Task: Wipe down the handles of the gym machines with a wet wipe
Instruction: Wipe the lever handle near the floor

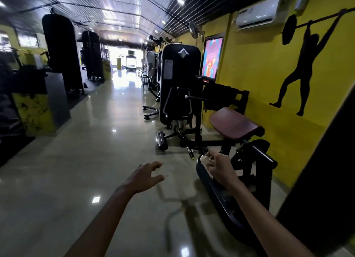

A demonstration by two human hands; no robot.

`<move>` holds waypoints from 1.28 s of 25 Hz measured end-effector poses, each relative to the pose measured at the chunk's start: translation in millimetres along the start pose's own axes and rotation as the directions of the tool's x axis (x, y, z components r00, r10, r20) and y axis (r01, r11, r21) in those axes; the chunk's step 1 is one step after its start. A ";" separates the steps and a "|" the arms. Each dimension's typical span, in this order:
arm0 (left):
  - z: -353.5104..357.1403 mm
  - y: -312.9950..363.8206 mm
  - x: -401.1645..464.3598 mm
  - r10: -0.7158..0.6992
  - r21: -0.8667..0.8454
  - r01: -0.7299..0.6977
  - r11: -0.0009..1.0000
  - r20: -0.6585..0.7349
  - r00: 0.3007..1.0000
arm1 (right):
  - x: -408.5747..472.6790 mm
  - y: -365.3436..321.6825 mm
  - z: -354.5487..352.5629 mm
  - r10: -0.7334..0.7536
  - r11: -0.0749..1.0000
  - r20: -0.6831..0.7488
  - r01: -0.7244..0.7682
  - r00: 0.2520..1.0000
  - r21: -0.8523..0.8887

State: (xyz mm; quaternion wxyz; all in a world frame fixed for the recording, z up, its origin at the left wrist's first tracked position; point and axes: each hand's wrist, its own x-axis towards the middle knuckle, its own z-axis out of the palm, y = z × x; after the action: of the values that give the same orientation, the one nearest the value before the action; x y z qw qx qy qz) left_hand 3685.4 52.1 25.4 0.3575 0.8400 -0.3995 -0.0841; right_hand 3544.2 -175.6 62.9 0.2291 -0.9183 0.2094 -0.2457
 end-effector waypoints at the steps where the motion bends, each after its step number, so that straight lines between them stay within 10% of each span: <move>1: 4.4 -6.1 22.0 0.001 -0.002 -0.001 1.000 0.007 1.000 | 19.0 10.0 8.7 -0.002 1.000 0.009 0.002 1.000 -0.004; 22: 28.8 -111.1 638.9 0.220 0.115 -0.240 0.964 0.163 0.962 | 547.4 216.6 151.7 0.062 0.990 -0.102 -0.074 0.993 -0.122; 32: 90.8 -54.6 926.1 0.546 -0.027 -0.587 0.809 0.400 0.736 | 708.0 339.8 108.0 0.324 0.892 -0.376 -0.413 0.868 -0.185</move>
State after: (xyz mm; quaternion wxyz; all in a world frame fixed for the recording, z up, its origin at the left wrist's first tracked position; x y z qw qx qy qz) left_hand 4297.5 -650.3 56.4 0.2363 0.6610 -0.7026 -0.1161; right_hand 4071.3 -767.5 53.0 0.1111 -0.8274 0.4480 -0.3200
